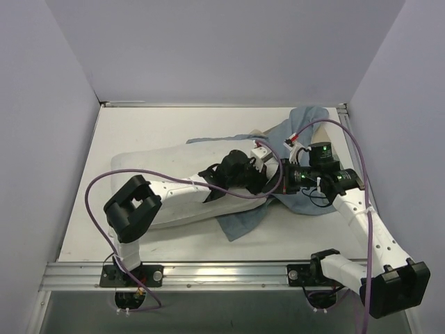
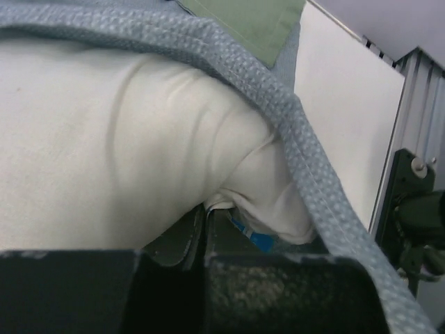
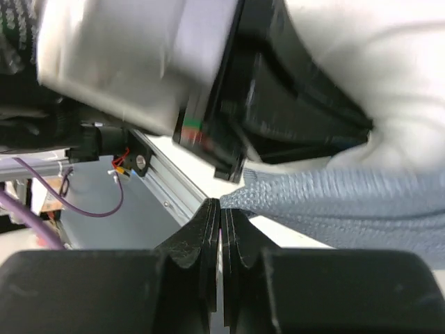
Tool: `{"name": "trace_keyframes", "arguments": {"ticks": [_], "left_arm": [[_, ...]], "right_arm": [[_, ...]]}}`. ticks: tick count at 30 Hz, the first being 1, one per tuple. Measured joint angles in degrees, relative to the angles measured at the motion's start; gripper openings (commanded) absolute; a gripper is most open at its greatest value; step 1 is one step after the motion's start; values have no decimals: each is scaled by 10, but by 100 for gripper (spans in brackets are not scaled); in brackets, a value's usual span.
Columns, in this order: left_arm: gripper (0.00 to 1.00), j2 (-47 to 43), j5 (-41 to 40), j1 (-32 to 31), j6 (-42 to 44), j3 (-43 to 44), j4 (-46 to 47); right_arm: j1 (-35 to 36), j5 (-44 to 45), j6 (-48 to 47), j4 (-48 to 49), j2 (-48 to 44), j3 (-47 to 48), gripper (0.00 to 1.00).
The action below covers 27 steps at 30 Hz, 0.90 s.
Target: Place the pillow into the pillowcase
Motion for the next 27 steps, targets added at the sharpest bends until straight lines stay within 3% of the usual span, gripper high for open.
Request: {"name": "trace_keyframes", "arguments": {"ticks": [2, 3, 4, 7, 13, 18, 20, 25, 27], "left_arm": [[0, 4, 2, 10, -46, -9, 23], [10, 3, 11, 20, -66, -13, 33], [44, 1, 22, 31, -83, -17, 39], [62, -18, 73, 67, -121, -28, 45], [62, -132, 158, 101, -82, -50, -45], [56, -208, 153, 104, 22, -28, -161], [54, -214, 141, 104, 58, -18, -187], [64, -183, 134, 104, 134, -5, -241], [59, -160, 128, 100, 144, -9, -241]], "right_arm": [[2, 3, 12, -1, -5, -3, 0], [2, 3, 15, 3, -11, -10, 0], [2, 3, 17, 2, -18, -19, 0], [2, 4, 1, -6, -28, -39, 3], [3, 0, -44, -24, -10, -56, 4], [8, -4, -46, -13, -5, -59, 6], [12, -6, -44, -8, 1, -59, 6], [23, -10, -38, 3, 19, -58, 8], [26, -11, -37, 4, 23, -57, 8]]}}
